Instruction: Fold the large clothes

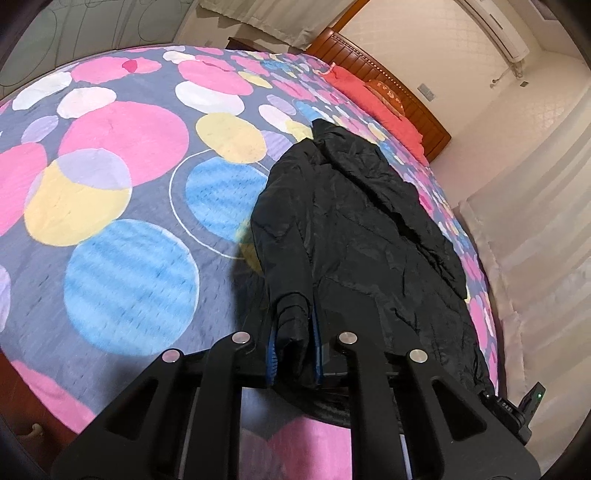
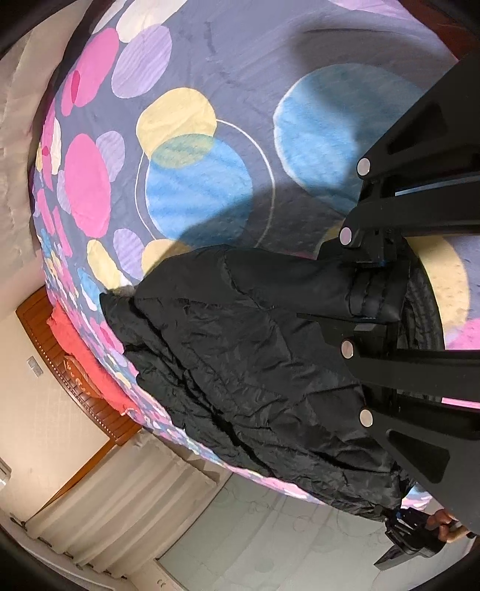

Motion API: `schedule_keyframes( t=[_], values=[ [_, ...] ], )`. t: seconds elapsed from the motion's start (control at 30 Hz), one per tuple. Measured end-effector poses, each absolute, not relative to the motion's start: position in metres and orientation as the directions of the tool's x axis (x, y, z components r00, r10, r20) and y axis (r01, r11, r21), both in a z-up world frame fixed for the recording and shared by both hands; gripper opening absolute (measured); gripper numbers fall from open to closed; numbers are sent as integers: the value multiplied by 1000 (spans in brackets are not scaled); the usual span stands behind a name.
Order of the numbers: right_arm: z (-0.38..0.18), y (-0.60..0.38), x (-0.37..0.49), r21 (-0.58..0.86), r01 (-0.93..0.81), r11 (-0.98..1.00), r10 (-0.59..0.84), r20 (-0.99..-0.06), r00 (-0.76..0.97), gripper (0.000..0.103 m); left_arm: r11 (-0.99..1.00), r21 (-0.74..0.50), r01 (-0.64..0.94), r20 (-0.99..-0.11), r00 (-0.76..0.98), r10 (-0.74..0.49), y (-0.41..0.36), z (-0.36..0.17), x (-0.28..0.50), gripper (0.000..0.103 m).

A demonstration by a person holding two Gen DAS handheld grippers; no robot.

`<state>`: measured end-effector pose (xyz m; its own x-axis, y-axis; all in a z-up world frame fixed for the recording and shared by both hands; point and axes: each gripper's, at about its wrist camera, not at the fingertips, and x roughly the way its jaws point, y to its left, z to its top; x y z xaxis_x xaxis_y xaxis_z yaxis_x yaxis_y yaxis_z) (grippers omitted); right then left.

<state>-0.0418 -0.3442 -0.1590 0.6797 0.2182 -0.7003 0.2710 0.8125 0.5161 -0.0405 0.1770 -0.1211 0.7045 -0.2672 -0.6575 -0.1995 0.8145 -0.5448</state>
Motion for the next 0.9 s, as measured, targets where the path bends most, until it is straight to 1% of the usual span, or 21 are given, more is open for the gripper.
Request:
schedule_keyframes(
  t=[0.3, 0.43, 0.63, 0.8, 0.9],
  values=[
    [-136, -344, -40, 592, 175, 787, 299, -613, 731, 16, 810, -571, -134, -597, 745, -298, 179, -91, -48, 11],
    [-127, -350, -32, 666, 143, 733, 358, -555, 751, 16, 785, -610, -109, -562, 758, -332, 184, -78, -37, 11],
    [-103, -358, -4, 746, 77, 662, 423, -456, 783, 15, 779, -624, -64, -520, 777, -354, 184, -53, -5, 10],
    [-76, -362, 36, 750, 23, 662, 427, -402, 810, 15, 793, -609, -34, -491, 801, -343, 178, -30, 42, 10],
    [-65, -368, 63, 757, 2, 654, 426, -370, 826, 15, 782, -622, -43, -484, 806, -341, 180, -23, 77, 10]
  ],
)
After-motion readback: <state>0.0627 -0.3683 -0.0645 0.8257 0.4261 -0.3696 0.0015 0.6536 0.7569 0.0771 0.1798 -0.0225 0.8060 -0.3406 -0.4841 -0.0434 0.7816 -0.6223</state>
